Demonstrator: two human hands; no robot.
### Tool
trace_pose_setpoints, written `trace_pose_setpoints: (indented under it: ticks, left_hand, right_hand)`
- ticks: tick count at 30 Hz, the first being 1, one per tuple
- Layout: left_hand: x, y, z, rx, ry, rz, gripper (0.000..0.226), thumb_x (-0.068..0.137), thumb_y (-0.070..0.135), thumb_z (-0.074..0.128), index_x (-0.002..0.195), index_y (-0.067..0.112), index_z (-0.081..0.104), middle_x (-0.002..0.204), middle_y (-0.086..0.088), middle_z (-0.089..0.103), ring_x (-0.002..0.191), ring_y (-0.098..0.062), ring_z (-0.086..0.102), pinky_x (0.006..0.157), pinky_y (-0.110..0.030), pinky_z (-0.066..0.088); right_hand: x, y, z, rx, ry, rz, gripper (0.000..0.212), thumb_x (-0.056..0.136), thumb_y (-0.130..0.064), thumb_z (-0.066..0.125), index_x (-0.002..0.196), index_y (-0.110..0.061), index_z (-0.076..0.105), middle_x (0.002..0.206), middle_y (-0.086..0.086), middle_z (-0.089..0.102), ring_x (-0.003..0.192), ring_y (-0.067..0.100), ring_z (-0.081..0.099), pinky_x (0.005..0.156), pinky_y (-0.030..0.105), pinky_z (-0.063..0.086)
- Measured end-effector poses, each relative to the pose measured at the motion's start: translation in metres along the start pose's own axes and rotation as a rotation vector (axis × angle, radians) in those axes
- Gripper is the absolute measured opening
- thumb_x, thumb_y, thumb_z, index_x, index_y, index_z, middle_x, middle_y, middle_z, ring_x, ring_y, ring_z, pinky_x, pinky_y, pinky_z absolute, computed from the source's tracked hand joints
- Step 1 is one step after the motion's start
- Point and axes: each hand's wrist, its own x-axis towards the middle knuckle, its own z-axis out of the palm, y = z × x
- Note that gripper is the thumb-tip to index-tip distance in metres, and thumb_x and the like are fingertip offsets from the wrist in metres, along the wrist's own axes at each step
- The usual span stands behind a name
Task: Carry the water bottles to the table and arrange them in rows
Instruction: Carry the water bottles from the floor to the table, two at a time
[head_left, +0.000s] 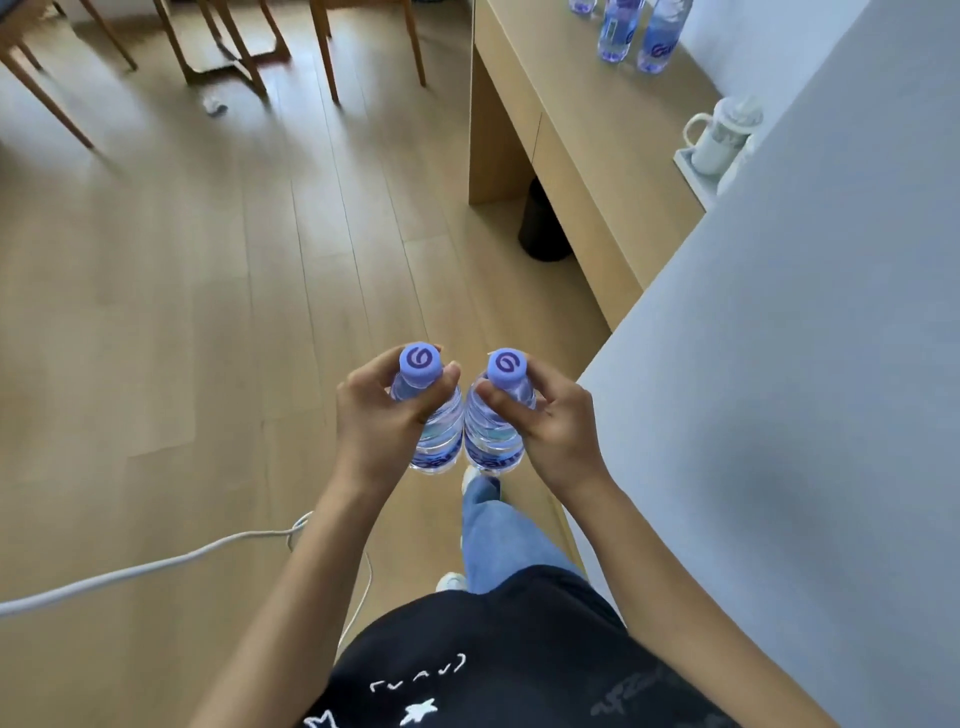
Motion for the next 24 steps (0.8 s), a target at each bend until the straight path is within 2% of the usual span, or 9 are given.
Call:
trace_pose_setpoints:
  ticks: [4,7,10,15,18,22,24]
  left_hand:
    - [0.098,-0.008,0.015,-0.004,-0.047,-0.019,0.012,0.079,0.018,0.081,0.083,0.023,0.071,0.076,0.016,0.071,0.073,-0.002,0.062,0.070,-0.017,0.051]
    - [0.169,-0.010,0.029,0.000,-0.084,0.002,0.011,0.079,0.018,0.081,0.082,0.022,0.070,0.078,0.010,0.071,0.070,0.000,0.061,0.066,-0.014,0.050]
    - [0.235,-0.005,0.039,0.020,-0.118,0.006,0.012,0.078,0.023,0.081,0.083,0.026,0.071,0.080,0.008,0.071,0.068,0.001,0.060,0.064,-0.013,0.049]
    - [0.330,0.013,0.055,0.019,-0.178,0.038,0.015,0.078,0.025,0.081,0.083,0.033,0.070,0.078,0.017,0.071,0.070,0.003,0.063,0.064,-0.011,0.049]
    - [0.383,0.016,0.068,0.004,-0.223,0.046,0.014,0.078,0.022,0.081,0.083,0.029,0.069,0.075,0.017,0.070,0.068,0.004,0.061,0.063,-0.010,0.048]
    - [0.456,0.016,0.087,-0.008,-0.333,0.035,0.013,0.078,0.023,0.081,0.085,0.026,0.070,0.080,0.007,0.071,0.069,0.000,0.061,0.063,-0.012,0.050]
    - [0.495,0.016,0.096,0.010,-0.399,0.066,0.013,0.078,0.024,0.081,0.084,0.027,0.069,0.078,0.009,0.070,0.068,0.001,0.061,0.062,-0.012,0.050]
  right_hand:
    - [0.091,0.006,0.012,-0.024,0.059,0.020,0.021,0.087,-0.027,0.075,0.099,-0.010,0.070,0.086,0.012,0.069,0.081,0.028,0.065,0.075,0.042,0.055]
    - [0.163,0.009,0.016,-0.027,0.084,0.005,0.020,0.086,-0.026,0.076,0.097,-0.010,0.070,0.086,0.011,0.070,0.082,0.030,0.066,0.076,0.047,0.054]
    - [0.227,0.006,0.018,0.009,0.108,0.011,0.017,0.087,-0.024,0.076,0.095,-0.011,0.070,0.086,0.008,0.071,0.082,0.028,0.066,0.076,0.047,0.055]
    - [0.318,-0.005,0.019,0.035,0.199,-0.006,0.018,0.086,-0.026,0.077,0.096,-0.011,0.071,0.086,0.006,0.072,0.081,0.025,0.068,0.076,0.041,0.056]
    - [0.363,-0.004,0.020,0.031,0.250,0.021,0.019,0.086,-0.027,0.077,0.094,-0.012,0.070,0.084,0.005,0.072,0.080,0.024,0.068,0.075,0.038,0.057]
    - [0.423,-0.002,0.024,0.031,0.336,0.051,0.019,0.085,-0.028,0.078,0.095,-0.013,0.070,0.086,0.003,0.074,0.082,0.021,0.071,0.076,0.036,0.058]
    - [0.454,-0.001,0.027,0.016,0.404,0.066,0.018,0.084,-0.028,0.078,0.093,-0.015,0.071,0.084,0.000,0.074,0.081,0.018,0.071,0.074,0.032,0.057]
